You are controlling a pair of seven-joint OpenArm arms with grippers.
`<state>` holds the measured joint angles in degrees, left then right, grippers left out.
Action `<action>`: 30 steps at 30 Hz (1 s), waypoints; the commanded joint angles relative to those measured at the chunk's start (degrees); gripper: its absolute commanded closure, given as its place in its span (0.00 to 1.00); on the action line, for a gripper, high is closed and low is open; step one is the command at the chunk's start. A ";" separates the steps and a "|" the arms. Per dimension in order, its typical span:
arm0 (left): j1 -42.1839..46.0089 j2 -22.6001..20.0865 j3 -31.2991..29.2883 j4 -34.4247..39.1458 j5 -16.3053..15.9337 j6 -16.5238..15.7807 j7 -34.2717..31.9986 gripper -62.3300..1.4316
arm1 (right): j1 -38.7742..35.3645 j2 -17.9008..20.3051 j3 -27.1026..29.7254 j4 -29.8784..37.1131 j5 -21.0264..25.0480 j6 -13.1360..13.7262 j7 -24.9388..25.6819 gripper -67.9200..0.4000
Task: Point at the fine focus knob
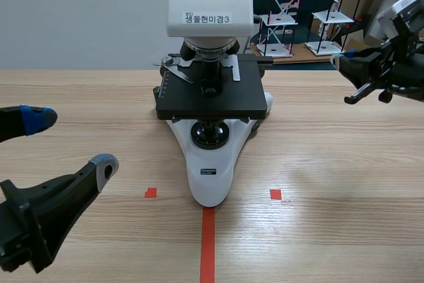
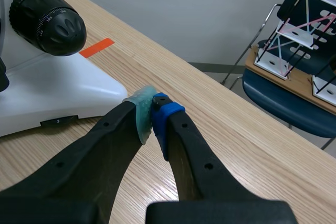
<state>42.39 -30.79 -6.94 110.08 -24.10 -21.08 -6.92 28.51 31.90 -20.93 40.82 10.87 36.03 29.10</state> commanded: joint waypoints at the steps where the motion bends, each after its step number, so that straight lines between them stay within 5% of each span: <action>1: 0.42 0.26 -0.15 0.33 -0.52 -0.07 -0.79 0.00 | 1.01 0.79 0.33 0.98 0.63 0.00 0.66 0.99; 30: 0.42 0.26 -0.15 0.33 -0.52 -0.07 -0.79 0.00 | 1.01 0.79 0.33 0.98 0.63 -0.68 0.66 0.99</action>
<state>42.39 -30.79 -6.94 110.08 -24.10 -21.08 -6.92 28.51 31.90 -20.93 40.82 10.87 35.40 29.10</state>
